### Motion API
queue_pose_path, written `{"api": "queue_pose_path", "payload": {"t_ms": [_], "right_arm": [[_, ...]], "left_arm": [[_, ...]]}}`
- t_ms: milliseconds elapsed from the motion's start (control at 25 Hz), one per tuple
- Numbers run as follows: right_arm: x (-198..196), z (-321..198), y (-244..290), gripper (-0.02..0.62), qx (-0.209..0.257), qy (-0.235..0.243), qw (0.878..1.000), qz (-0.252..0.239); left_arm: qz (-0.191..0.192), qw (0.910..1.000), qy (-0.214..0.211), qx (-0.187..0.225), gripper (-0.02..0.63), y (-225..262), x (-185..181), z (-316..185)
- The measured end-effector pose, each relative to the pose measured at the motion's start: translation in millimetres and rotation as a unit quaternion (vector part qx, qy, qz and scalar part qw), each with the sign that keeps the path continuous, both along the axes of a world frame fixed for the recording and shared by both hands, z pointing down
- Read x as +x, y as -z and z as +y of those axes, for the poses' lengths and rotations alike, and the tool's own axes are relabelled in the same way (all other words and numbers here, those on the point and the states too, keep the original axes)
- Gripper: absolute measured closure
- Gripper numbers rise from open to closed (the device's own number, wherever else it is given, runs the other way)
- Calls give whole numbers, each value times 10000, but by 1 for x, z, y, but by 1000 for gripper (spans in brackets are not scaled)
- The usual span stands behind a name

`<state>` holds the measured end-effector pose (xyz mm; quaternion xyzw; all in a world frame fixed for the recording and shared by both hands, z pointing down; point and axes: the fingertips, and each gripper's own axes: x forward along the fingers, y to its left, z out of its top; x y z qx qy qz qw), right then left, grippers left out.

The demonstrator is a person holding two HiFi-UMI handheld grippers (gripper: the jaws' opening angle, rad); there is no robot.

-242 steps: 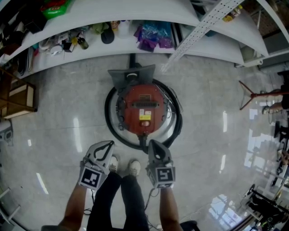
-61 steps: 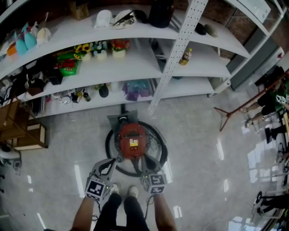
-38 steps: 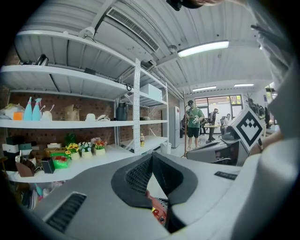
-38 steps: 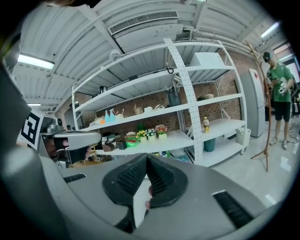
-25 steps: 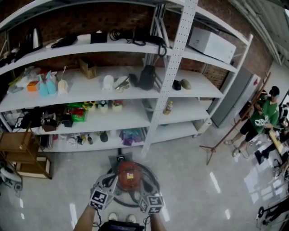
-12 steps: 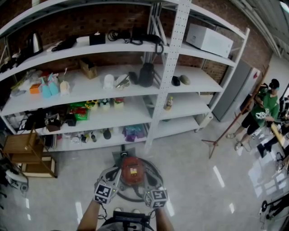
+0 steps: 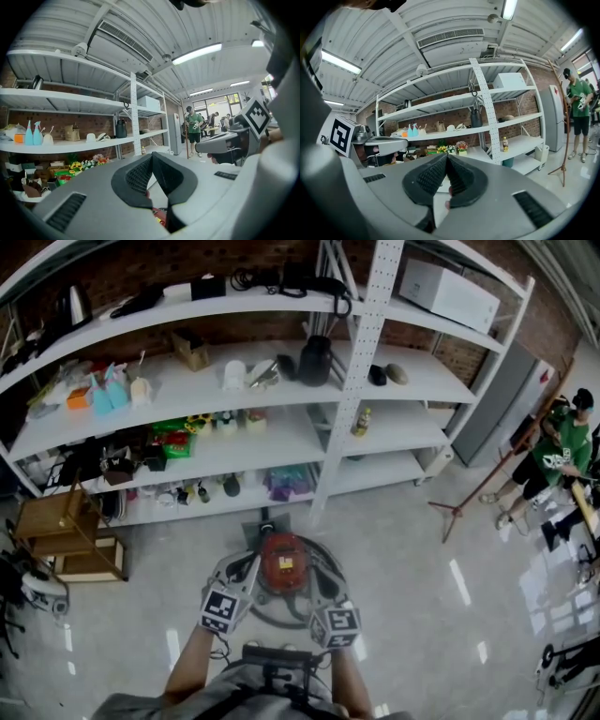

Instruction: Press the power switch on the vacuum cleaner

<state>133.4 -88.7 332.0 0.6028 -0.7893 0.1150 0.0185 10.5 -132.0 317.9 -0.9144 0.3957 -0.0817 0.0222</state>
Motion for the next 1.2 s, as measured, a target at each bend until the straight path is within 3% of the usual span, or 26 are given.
{"api": "queue_pose_path", "payload": {"t_ms": [1200], "right_arm": [[18,13,0,584,150,-90,9998,133]], "left_arm": [[87,9998,143,108,598,6,-9,5]]}}
